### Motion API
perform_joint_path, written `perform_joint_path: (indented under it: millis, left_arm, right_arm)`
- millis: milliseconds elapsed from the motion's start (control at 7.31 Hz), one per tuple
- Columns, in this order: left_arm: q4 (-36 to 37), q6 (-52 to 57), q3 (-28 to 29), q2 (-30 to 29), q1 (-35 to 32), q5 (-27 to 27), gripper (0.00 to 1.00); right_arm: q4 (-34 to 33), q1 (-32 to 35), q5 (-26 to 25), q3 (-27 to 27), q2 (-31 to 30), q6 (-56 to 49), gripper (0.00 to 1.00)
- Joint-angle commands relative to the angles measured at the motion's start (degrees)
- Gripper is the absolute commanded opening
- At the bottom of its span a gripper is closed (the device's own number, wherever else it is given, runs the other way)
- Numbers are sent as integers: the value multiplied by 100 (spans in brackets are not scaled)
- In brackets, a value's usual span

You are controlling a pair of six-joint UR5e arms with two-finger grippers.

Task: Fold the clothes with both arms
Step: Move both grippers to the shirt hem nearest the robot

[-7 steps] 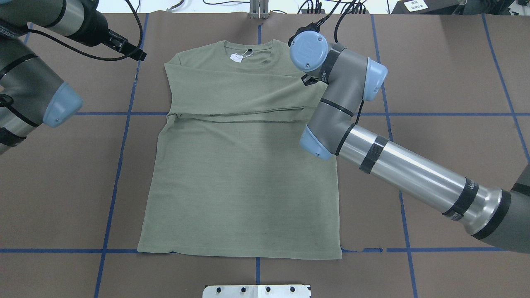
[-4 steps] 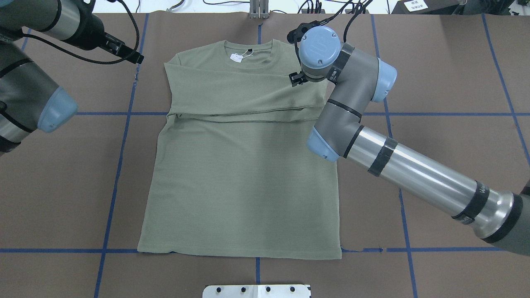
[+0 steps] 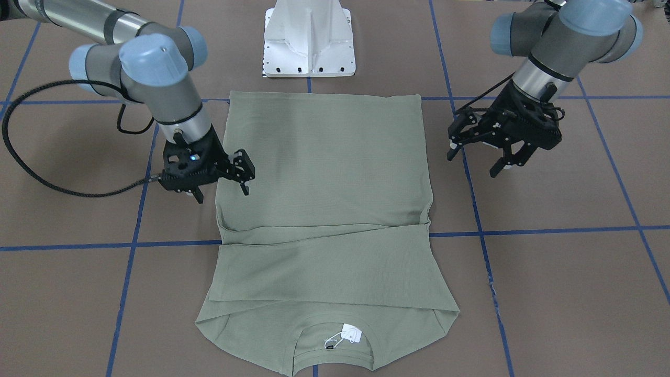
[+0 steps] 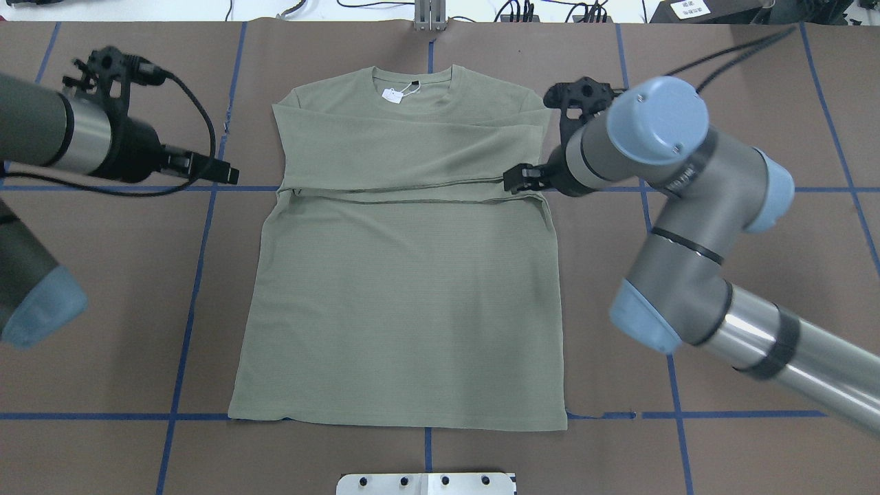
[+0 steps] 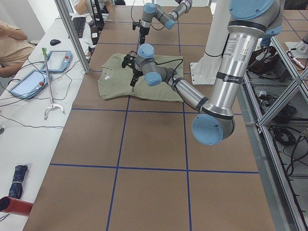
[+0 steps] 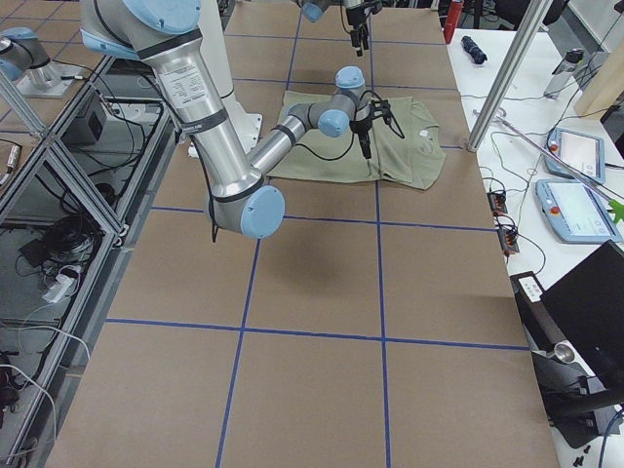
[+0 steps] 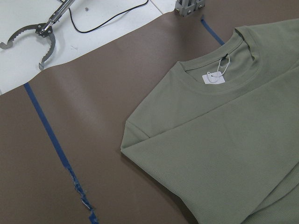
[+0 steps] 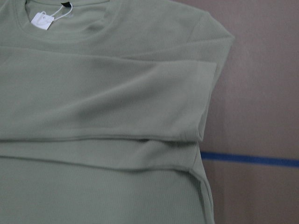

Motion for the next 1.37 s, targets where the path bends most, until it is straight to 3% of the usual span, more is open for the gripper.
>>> perform_joint_path:
  millis: [0, 273, 410, 547, 684, 1230]
  left_arm:
    - [-1228, -1595, -421, 962, 1097, 927, 97]
    - [-1402, -2652, -483, 1325, 2029, 1710, 89]
    - [-1411, -3135, -474, 1518, 2696, 2359, 87]
    - [-1403, -3767, -439, 1599, 3276, 2835, 77]
    - [-1394, -3982, -396, 1608, 3569, 3040, 72]
    - [-1350, -3914, -395, 1994, 3879, 3042, 72]
  right_arm:
    - [38, -1093, -878, 1513, -1233, 1661, 100]
    - [64, -2307, -2004, 2322, -2121, 2821, 97]
    - [82, -3009, -2776, 2517, -2447, 3645, 92]
    - [82, -3469, -3254, 2546, -2520, 3880, 92]
    - [82, -3526, -3302, 2555, -2503, 3873, 95]
    - [73, -3526, -3311, 2546, -2521, 3882, 96]
